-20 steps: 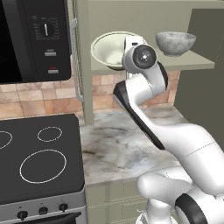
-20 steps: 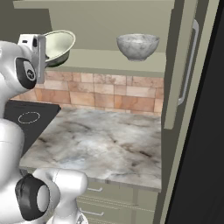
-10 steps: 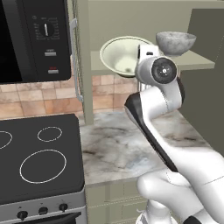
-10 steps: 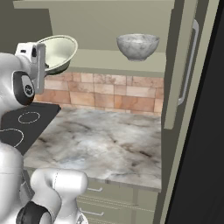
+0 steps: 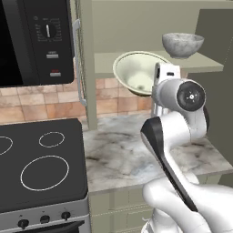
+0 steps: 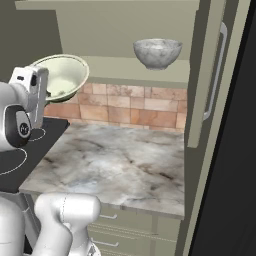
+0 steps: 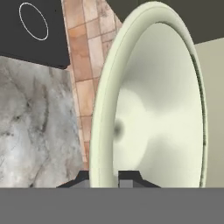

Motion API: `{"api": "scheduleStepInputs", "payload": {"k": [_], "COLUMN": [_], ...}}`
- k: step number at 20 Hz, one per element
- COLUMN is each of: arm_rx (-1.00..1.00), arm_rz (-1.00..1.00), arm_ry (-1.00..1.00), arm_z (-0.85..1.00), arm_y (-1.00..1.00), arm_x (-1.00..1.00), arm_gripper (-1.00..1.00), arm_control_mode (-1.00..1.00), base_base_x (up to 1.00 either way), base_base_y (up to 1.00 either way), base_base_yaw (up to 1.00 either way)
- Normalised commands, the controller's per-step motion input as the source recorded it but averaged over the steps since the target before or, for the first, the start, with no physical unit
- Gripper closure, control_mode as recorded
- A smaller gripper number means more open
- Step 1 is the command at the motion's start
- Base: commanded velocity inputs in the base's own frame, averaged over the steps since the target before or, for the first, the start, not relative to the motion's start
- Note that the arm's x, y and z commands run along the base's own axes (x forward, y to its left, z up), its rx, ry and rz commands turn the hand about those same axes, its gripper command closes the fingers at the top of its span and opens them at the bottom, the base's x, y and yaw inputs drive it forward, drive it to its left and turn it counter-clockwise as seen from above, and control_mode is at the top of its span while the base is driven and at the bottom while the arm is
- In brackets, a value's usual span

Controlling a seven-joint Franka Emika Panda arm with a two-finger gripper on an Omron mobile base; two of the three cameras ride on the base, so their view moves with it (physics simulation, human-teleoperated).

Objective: Move the bowls from the cabinet to the plates on the dining table.

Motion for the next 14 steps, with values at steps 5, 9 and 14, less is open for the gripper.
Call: {"api": "scheduleStepInputs", "payload": {"k": [5, 9, 14], "arm_rx": [0.01, 0.0, 0.0], "arm_rz": [0.0, 0.0, 0.0], "arm_ry": [0.03, 0.01, 0.0], "arm_z": [-0.75, -0.75, -0.75], "arm_y": [-0.08, -0.17, -0.23], "arm_x": [-0.33, -0.08, 0.0], "arm_gripper": [1.0, 1.0, 1.0], "arm_control_mode": [-1.0, -1.0, -1.0], "base_base_x": [0.0, 0.0, 0.0], "base_base_y": [0.0, 0.0, 0.0], "base_base_yaw": [0.0, 0.0, 0.0]}}
